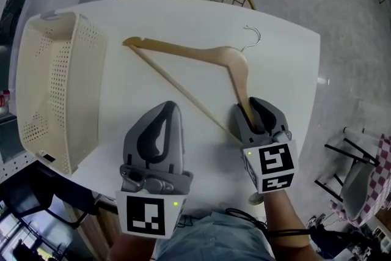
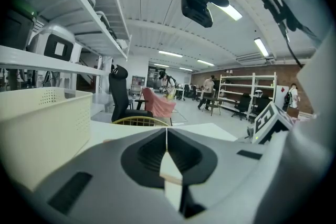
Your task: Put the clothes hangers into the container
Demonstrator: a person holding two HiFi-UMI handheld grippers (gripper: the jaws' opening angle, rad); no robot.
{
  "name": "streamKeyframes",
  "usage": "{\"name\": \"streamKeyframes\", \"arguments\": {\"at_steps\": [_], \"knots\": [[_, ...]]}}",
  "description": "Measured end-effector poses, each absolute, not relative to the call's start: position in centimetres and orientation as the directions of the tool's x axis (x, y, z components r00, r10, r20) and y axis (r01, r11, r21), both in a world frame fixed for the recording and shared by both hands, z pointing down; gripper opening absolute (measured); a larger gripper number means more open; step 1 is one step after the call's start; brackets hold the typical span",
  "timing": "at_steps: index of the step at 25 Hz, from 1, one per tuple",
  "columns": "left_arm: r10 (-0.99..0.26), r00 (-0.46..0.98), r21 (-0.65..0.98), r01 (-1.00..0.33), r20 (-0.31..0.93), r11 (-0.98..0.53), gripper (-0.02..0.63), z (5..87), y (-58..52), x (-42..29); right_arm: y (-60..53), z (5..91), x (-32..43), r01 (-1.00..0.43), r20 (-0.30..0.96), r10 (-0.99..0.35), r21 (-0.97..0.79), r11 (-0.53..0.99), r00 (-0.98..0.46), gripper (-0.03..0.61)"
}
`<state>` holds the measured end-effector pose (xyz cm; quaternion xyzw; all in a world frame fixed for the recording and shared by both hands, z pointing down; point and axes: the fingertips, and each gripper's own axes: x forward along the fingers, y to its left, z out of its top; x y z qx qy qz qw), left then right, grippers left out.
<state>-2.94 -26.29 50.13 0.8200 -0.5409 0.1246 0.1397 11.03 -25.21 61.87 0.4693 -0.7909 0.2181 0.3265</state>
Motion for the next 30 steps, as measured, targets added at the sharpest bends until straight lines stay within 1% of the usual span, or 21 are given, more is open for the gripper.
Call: {"name": "streamKeyframes", "arguments": {"at_steps": [2, 4, 6, 9, 13, 20, 22, 26, 30], "knots": [[-0.852, 0.383, 0.098, -0.922, 0.356, -0.374, 0.014, 50.1, -26.3, -3.1, -25.3, 61.9, 11.1, -0.891, 0.722, -0.600, -0.049, 0.452, -0.344, 0.129], [-0.855, 0.382, 0.098, -0.923, 0.351, -0.372, 0.014, 49.9, -26.2, -3.2, -25.3, 61.9, 11.4, -0.900, 0.724, -0.601, -0.064, 0.431, -0.339, 0.103], [-0.858, 0.381, 0.095, -0.923, 0.344, -0.372, 0.014, 49.6, -26.1, -3.2, -25.3, 62.0, 11.7, -0.909, 0.728, -0.600, -0.076, 0.410, -0.332, 0.092], [-0.864, 0.373, 0.086, -0.926, 0.336, -0.367, 0.014, 49.0, -25.7, -3.4, -25.2, 61.9, 11.9, -0.921, 0.727, -0.609, -0.086, 0.380, -0.319, 0.089], [-0.880, 0.358, 0.061, -0.932, 0.312, -0.357, 0.014, 47.4, -25.2, -4.0, -25.7, 60.1, 12.3, -0.942, 0.689, -0.660, -0.100, 0.322, -0.299, 0.087], [-0.929, 0.295, 0.011, -0.954, 0.224, -0.300, 0.014, 42.2, -22.8, -4.5, -25.6, 52.0, 12.9, -0.948, 0.550, -0.776, -0.116, 0.296, -0.309, 0.087], [-0.945, 0.276, -0.027, -0.958, 0.174, -0.285, 0.014, 39.7, -21.9, -4.8, -25.1, 48.6, 13.0, -0.947, 0.497, -0.809, -0.106, 0.303, -0.314, 0.087], [-0.969, 0.244, -0.098, -0.964, 0.030, -0.246, 0.014, 33.7, -20.3, -5.6, -25.1, 41.1, 12.7, -0.941, 0.366, -0.868, -0.075, 0.331, -0.335, 0.088], [-0.978, 0.204, -0.120, -0.973, -0.034, -0.198, 0.014, 29.7, -17.4, -5.8, -23.0, 36.0, 12.8, -0.932, 0.283, -0.889, -0.059, 0.357, -0.359, 0.089]]}}
